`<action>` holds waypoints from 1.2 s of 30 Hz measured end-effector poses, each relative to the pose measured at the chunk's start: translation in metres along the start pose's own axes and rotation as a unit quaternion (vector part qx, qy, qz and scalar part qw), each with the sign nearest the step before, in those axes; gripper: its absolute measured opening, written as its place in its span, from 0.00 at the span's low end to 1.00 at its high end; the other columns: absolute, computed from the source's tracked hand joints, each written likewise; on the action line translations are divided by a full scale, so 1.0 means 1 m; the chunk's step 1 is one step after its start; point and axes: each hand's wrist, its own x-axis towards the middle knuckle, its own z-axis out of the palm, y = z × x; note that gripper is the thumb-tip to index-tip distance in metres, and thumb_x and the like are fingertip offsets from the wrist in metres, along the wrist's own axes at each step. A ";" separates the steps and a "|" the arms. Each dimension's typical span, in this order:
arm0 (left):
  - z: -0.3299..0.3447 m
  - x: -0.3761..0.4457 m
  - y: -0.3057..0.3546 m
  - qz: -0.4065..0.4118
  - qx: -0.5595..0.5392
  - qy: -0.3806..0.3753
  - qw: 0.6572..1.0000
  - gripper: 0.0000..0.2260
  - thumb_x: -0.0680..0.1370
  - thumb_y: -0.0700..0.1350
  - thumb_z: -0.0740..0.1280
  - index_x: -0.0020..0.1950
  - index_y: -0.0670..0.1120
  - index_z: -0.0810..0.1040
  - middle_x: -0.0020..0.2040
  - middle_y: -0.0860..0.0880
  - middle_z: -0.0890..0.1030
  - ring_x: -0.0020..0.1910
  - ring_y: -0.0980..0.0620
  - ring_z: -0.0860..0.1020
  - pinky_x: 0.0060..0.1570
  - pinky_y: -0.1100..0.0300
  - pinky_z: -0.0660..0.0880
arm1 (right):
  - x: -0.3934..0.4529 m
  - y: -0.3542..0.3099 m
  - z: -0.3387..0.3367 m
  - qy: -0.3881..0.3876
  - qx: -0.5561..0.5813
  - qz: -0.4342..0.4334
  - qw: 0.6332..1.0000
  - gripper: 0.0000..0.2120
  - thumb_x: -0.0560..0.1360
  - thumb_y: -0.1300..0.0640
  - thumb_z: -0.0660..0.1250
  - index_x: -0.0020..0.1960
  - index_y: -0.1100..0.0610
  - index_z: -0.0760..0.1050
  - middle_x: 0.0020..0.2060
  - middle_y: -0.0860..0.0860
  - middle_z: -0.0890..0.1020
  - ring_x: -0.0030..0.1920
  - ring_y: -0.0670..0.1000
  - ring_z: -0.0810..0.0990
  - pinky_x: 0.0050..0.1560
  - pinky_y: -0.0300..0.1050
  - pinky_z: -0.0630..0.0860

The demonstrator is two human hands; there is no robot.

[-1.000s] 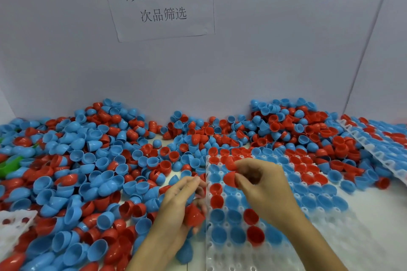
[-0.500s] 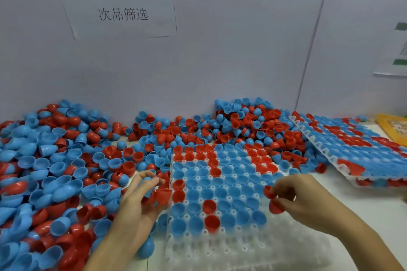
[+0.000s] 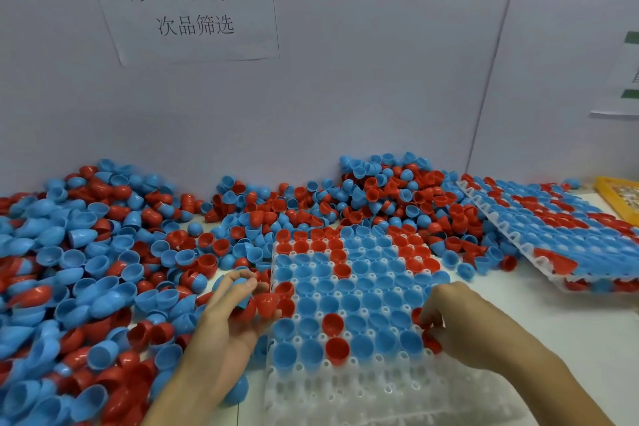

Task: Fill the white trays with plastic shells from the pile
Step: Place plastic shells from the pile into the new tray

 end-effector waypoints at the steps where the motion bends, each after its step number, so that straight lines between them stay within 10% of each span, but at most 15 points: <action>1: 0.000 0.000 0.000 -0.003 -0.014 -0.004 1.000 0.07 0.71 0.40 0.68 0.49 0.43 0.77 0.43 0.43 0.81 0.40 0.47 0.81 0.38 0.54 0.82 | -0.001 0.001 -0.001 -0.007 0.006 -0.009 1.000 0.09 0.76 0.57 0.72 0.54 0.50 0.85 0.41 0.40 0.83 0.38 0.43 0.82 0.41 0.36 0.82; 11: 0.006 -0.001 -0.002 0.013 -0.018 0.026 0.999 0.09 0.66 0.34 0.70 0.45 0.40 0.77 0.40 0.40 0.83 0.42 0.43 0.85 0.41 0.55 0.83 | 0.011 -0.050 -0.008 0.171 0.169 -0.163 0.957 0.11 0.78 0.55 0.69 0.59 0.45 0.81 0.43 0.36 0.79 0.46 0.38 0.77 0.43 0.31 0.76; 20: 0.006 -0.006 0.007 0.031 -0.024 -0.018 0.999 0.12 0.68 0.33 0.71 0.49 0.44 0.79 0.47 0.37 0.80 0.42 0.43 0.82 0.42 0.53 0.82 | 0.048 -0.145 0.015 0.088 0.298 -0.293 0.904 0.16 0.72 0.45 0.75 0.58 0.39 0.79 0.51 0.39 0.77 0.49 0.41 0.77 0.52 0.39 0.77; 29: 0.003 -0.002 0.008 0.048 -0.024 0.010 0.998 0.06 0.71 0.42 0.69 0.47 0.44 0.78 0.49 0.36 0.81 0.47 0.40 0.82 0.45 0.49 0.82 | 0.048 -0.139 0.028 0.198 0.382 -0.287 0.856 0.11 0.72 0.61 0.76 0.39 0.47 0.77 0.42 0.42 0.79 0.47 0.46 0.79 0.40 0.33 0.74; 36: 0.003 0.000 0.002 0.048 0.074 0.022 0.996 0.05 0.69 0.40 0.72 0.43 0.45 0.84 0.39 0.44 0.79 0.37 0.50 0.79 0.37 0.60 0.79 | 0.040 -0.140 0.038 0.312 0.396 -0.215 0.837 0.08 0.72 0.52 0.76 0.36 0.49 0.80 0.32 0.42 0.79 0.37 0.47 0.78 0.36 0.30 0.69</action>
